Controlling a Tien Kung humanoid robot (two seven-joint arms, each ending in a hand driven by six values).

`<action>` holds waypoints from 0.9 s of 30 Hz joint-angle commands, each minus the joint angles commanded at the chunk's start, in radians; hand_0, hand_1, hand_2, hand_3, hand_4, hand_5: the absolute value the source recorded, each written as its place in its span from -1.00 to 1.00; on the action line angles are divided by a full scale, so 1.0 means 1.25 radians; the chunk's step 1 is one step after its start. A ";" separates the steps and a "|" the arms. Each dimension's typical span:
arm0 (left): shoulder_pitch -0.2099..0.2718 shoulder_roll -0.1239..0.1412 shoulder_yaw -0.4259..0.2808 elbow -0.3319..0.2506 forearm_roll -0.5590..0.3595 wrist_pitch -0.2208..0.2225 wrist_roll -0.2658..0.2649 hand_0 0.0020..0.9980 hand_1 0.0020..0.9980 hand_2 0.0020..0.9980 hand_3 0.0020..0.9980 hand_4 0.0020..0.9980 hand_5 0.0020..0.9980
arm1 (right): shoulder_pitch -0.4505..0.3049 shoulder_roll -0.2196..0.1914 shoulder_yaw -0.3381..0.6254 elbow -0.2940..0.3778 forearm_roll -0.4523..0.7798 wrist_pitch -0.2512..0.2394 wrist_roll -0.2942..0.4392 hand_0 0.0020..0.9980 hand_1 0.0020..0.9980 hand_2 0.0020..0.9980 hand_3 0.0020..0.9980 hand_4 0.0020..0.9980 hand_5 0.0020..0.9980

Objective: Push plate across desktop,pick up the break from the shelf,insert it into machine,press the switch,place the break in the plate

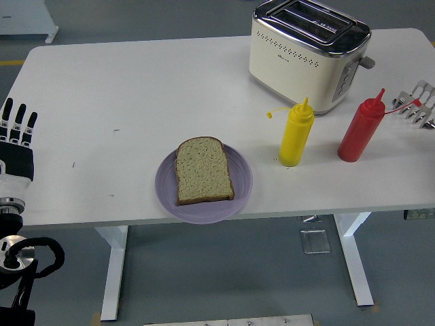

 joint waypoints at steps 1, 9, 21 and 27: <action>0.000 0.000 0.000 0.000 0.000 0.000 0.000 0.66 0.66 0.73 0.61 0.11 1.00 | 0.001 -0.001 0.001 0.000 0.000 0.000 0.000 0.65 0.57 0.58 0.47 -0.30 -0.02; -0.001 -0.002 -0.001 0.001 0.000 0.000 0.000 0.66 0.66 0.73 0.61 0.11 1.00 | 0.005 -0.003 0.002 -0.001 -0.003 -0.003 -0.004 0.65 0.57 0.58 0.46 -0.29 -0.04; -0.006 -0.004 -0.005 0.001 0.000 0.000 0.001 0.66 0.66 0.73 0.61 0.11 1.00 | 0.010 -0.003 0.010 -0.002 -0.002 -0.003 -0.003 0.65 0.58 0.59 0.53 -0.16 0.00; -0.007 -0.004 -0.005 0.001 0.000 0.001 0.001 0.66 0.66 0.73 0.61 0.11 1.00 | 0.013 -0.003 0.012 -0.002 -0.005 0.003 -0.003 0.65 0.58 0.59 0.58 0.03 0.04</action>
